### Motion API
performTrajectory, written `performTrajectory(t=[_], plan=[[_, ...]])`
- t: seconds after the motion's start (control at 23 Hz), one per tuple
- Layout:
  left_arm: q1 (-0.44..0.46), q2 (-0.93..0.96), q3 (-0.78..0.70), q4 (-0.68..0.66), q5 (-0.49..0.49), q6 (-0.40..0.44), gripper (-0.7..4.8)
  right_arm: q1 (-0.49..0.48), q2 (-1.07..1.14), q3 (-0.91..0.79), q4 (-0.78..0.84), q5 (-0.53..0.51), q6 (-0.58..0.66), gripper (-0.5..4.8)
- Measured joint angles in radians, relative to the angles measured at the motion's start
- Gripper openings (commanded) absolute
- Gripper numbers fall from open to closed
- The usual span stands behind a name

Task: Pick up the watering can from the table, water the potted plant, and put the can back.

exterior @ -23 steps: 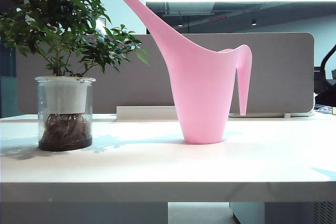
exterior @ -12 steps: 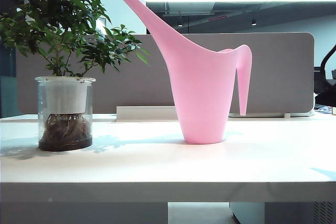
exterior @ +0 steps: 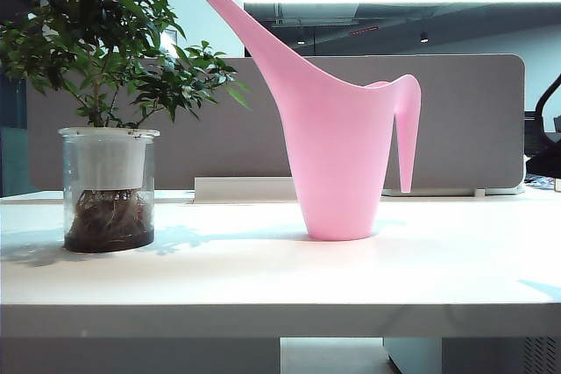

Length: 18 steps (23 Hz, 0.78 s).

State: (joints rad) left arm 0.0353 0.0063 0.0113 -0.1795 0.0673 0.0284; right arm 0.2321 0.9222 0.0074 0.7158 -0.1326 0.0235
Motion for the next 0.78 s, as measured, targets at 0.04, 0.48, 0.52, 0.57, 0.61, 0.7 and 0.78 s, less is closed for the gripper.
performTrajectory(t=[0.04, 0.48, 0.52, 0.57, 0.61, 0.7, 0.78], plan=[[0.000, 0.000, 0.000, 0.000, 0.000, 0.000, 0.03, 0.000, 0.000, 0.000, 0.000, 0.000, 0.000, -0.05], [0.000, 0.000, 0.000, 0.000, 0.000, 0.000, 0.03, -0.003, -0.318, 0.000, -0.126, 0.000, 0.000, -0.05], [0.000, 0.000, 0.000, 0.000, 0.000, 0.000, 0.03, -0.003, -0.378, 0.000, -0.130, 0.000, 0.000, -0.05], [0.000, 0.000, 0.000, 0.000, 0.000, 0.000, 0.03, -0.003, -0.431, 0.000, -0.155, 0.000, 0.000, -0.05], [0.000, 0.000, 0.000, 0.000, 0.000, 0.000, 0.03, -0.004, -0.470, 0.000, -0.188, 0.000, 0.000, -0.05], [0.000, 0.000, 0.000, 0.000, 0.000, 0.000, 0.03, -0.042, -0.603, 0.000, -0.341, -0.003, -0.017, -0.04], [0.000, 0.000, 0.000, 0.000, 0.000, 0.000, 0.03, -0.098, -0.697, 0.000, -0.542, 0.001, -0.020, -0.05]])
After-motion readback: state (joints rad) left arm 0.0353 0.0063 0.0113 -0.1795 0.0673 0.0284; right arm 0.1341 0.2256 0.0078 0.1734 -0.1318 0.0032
